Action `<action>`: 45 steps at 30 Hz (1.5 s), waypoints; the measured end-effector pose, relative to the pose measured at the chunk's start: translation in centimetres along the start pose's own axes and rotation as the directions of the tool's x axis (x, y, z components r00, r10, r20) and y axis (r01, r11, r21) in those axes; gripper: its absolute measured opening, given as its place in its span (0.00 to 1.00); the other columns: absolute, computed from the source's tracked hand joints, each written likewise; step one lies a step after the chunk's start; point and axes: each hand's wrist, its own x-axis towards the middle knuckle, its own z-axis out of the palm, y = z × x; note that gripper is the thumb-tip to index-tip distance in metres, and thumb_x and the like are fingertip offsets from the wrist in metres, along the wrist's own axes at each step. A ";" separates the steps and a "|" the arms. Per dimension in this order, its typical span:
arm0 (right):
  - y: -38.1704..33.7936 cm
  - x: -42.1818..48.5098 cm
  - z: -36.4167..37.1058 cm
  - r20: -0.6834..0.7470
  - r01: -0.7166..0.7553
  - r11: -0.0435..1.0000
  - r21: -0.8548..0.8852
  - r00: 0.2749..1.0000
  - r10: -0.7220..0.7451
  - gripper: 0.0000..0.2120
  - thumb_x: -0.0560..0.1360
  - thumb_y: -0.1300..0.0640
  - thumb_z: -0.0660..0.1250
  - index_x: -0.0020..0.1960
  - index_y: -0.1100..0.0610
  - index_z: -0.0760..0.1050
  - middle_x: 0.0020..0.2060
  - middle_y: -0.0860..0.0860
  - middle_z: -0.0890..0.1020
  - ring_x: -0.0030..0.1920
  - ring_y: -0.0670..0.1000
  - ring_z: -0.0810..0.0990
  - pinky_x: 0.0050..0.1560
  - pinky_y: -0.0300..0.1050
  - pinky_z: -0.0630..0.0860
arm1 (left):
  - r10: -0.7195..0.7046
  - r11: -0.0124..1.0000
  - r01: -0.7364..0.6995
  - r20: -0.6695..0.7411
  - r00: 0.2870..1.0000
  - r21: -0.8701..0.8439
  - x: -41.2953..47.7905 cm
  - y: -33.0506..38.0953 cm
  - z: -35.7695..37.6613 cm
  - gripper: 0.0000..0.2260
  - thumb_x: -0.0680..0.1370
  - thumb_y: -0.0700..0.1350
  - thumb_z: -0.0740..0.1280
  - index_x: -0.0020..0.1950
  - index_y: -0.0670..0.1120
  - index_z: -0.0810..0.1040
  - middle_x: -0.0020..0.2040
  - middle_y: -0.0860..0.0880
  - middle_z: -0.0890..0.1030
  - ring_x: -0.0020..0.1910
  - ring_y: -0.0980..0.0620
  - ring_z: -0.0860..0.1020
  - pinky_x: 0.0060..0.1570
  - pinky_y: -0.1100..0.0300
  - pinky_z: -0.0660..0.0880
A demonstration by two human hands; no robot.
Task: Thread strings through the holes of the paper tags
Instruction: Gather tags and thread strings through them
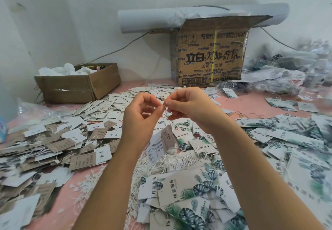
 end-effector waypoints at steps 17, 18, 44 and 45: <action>-1.1 -0.6 1.1 0.115 0.066 0.996 0.065 0.991 -0.074 0.10 0.77 0.68 0.60 0.39 0.60 0.72 0.29 0.51 0.75 0.29 0.44 0.75 0.38 0.40 0.78 | -0.150 0.983 0.156 0.069 0.986 -0.098 -0.1 -0.2 -0.1 0.24 0.61 0.67 0.64 0.43 0.49 0.74 0.32 0.58 0.80 0.31 0.65 0.75 0.31 0.72 0.70; -1.2 -0.6 1.4 0.094 0.070 0.996 0.053 0.993 -0.075 0.10 0.77 0.68 0.60 0.38 0.59 0.72 0.29 0.52 0.75 0.29 0.45 0.74 0.37 0.40 0.77 | -0.151 0.982 0.162 0.117 0.982 -0.098 -0.2 -0.2 0.0 0.28 0.60 0.72 0.61 0.46 0.50 0.74 0.35 0.58 0.80 0.33 0.65 0.76 0.33 0.71 0.71; 1.1 0.4 -0.4 0.142 -0.132 0.990 0.042 0.982 0.125 0.12 0.79 0.62 0.58 0.43 0.62 0.78 0.38 0.53 0.83 0.40 0.51 0.82 0.43 0.42 0.80 | -0.173 0.966 0.185 0.081 0.982 -0.182 0.4 -0.3 -1.8 0.18 0.71 0.30 0.69 0.50 0.51 0.73 0.43 0.52 0.84 0.42 0.57 0.81 0.41 0.61 0.78; 1.1 0.4 -0.4 0.188 -0.130 0.989 0.074 0.976 0.114 0.13 0.79 0.58 0.58 0.45 0.63 0.78 0.39 0.53 0.84 0.40 0.51 0.82 0.43 0.42 0.80 | -0.173 0.967 0.179 0.046 0.984 -0.183 0.4 -0.3 -1.8 0.17 0.71 0.30 0.69 0.49 0.51 0.73 0.44 0.50 0.83 0.41 0.57 0.81 0.41 0.60 0.79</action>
